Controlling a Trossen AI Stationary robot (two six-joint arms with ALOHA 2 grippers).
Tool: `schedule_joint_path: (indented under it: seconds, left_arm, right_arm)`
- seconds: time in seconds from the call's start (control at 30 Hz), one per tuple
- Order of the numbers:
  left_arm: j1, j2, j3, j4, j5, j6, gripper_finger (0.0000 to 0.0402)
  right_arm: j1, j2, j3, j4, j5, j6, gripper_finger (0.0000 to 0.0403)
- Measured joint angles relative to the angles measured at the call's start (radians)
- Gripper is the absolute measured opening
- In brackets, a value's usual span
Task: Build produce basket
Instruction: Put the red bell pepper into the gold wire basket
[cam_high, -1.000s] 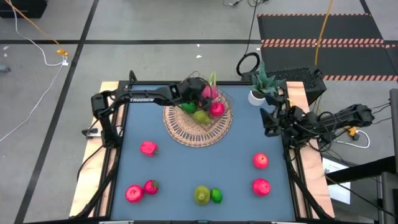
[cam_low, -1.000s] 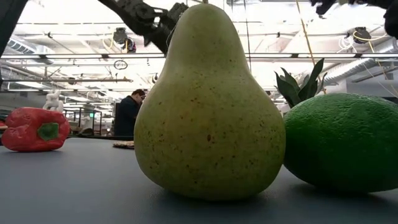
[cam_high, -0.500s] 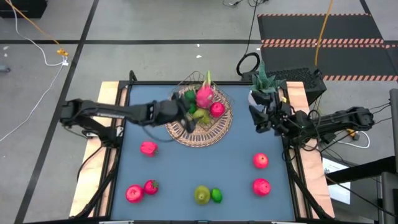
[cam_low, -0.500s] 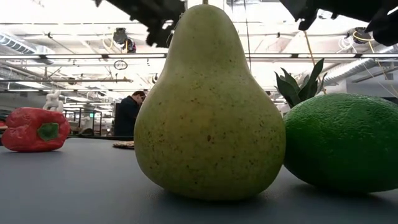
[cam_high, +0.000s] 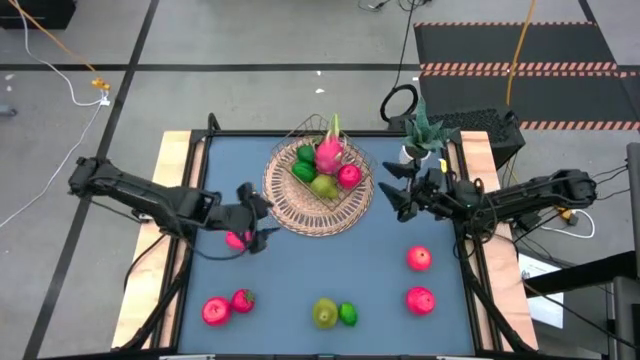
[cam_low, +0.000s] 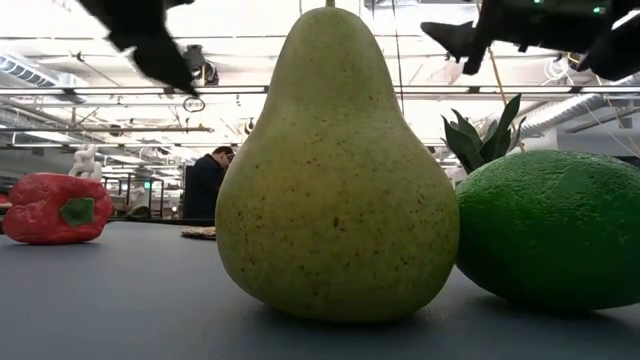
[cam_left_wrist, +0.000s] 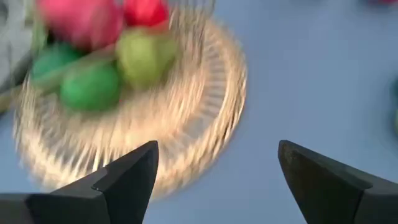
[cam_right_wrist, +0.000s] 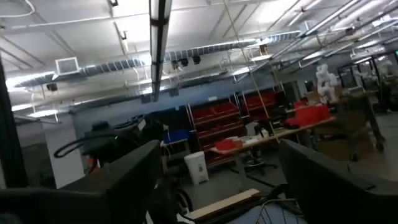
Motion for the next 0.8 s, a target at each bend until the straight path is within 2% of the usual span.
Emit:
schedule_joint_path:
  seconds: [0.1,0.23,0.3,0.37,0.43,0.5,0.67,0.8]
  left_arm:
    - [-0.035,-0.01,0.0,-0.163,-0.039,-0.113,0.0317]
    - [-0.065,-0.009,-0.007,-0.358,-0.076,-0.282,0.0309]
    - [-0.071,-0.009,-0.023,-0.407,-0.046,-0.356,0.0309]
    - [-0.078,-0.014,-0.045,-0.425,0.05,-0.389,0.0308]
    - [-0.084,-0.015,-0.074,-0.411,0.146,-0.38,0.0308]
    - [-0.095,-0.013,-0.114,-0.408,0.196,-0.351,0.0311]
    - [-0.123,-0.017,-0.214,-0.391,0.232,-0.287,0.0338]
    - [-0.123,-0.018,-0.241,-0.379,0.25,-0.192,0.036]
  right_arm:
    - [-0.005,0.046,0.018,-0.01,-0.004,0.044,0.0322]
    - [0.025,0.125,0.026,-0.133,-0.006,0.144,0.0322]
    - [0.038,0.174,0.026,-0.204,-0.006,0.226,0.0322]
    - [0.052,0.219,0.026,-0.237,-0.006,0.303,0.0322]
    - [0.068,0.258,0.026,-0.245,-0.006,0.332,0.0322]
    - [0.082,0.288,0.026,-0.234,-0.006,0.324,0.0322]
    - [0.09,0.336,0.026,-0.111,-0.005,0.259,0.0322]
    - [0.09,0.346,0.026,-0.049,-0.007,0.217,0.0322]
